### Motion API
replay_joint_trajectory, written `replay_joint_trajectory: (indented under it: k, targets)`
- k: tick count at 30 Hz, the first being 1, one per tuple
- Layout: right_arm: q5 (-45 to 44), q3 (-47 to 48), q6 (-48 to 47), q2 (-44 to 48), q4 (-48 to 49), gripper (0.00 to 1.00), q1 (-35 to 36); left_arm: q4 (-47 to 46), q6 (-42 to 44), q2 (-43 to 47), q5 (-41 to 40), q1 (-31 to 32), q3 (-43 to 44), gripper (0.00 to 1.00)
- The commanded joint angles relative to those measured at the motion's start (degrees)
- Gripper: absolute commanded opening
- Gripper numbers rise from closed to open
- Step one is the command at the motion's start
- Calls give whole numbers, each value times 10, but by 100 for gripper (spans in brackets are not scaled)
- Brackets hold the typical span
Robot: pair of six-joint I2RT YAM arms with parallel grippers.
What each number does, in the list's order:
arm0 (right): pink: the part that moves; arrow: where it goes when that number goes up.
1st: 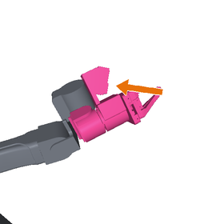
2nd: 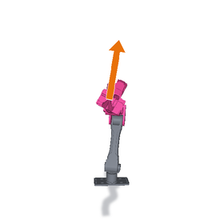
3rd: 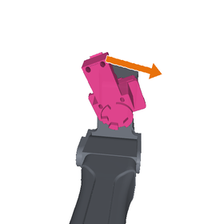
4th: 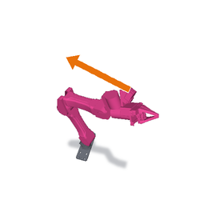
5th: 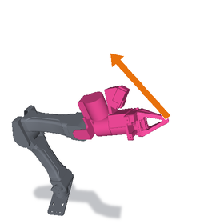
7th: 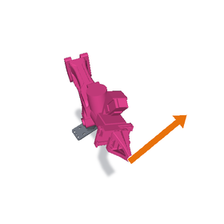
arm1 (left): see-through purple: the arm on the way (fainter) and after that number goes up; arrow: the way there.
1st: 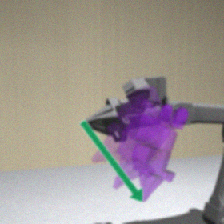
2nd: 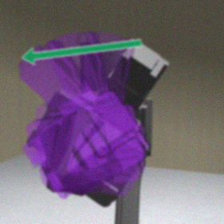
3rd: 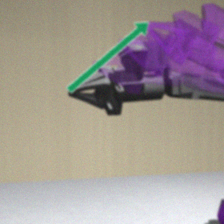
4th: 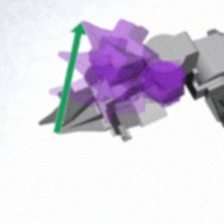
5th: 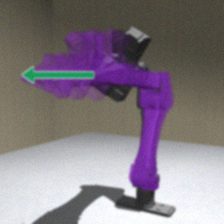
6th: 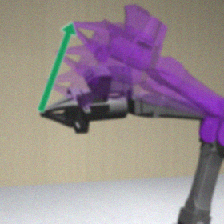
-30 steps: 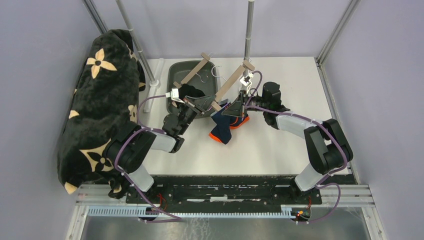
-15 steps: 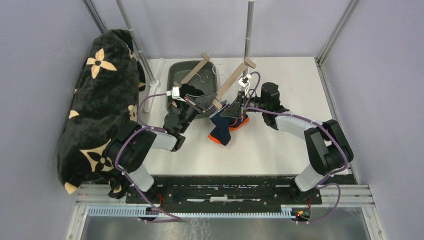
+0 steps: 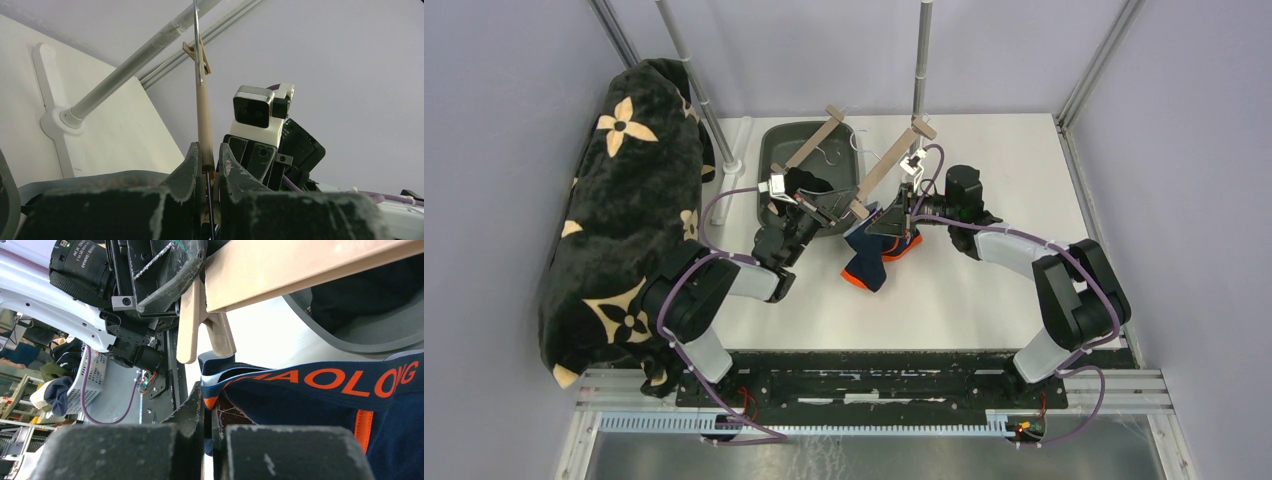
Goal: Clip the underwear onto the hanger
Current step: Clamp the underwear onto the hanger.
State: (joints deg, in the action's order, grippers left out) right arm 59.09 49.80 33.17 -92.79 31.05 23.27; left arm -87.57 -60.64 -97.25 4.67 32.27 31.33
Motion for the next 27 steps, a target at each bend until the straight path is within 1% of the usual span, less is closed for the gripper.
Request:
replay_joint_trajectory:
  k: [1, 12, 27]
  targets:
    - [-7, 23, 2, 14, 34, 1, 2, -115, -9, 9, 2, 3, 2, 3]
    - [-26, 27, 53, -4, 95, 1, 2, -116, -7, 18, -3, 2, -7, 3]
    - [-55, 32, 62, -8, 92, 1, -5, -116, -2, 33, -6, 2, -20, 3]
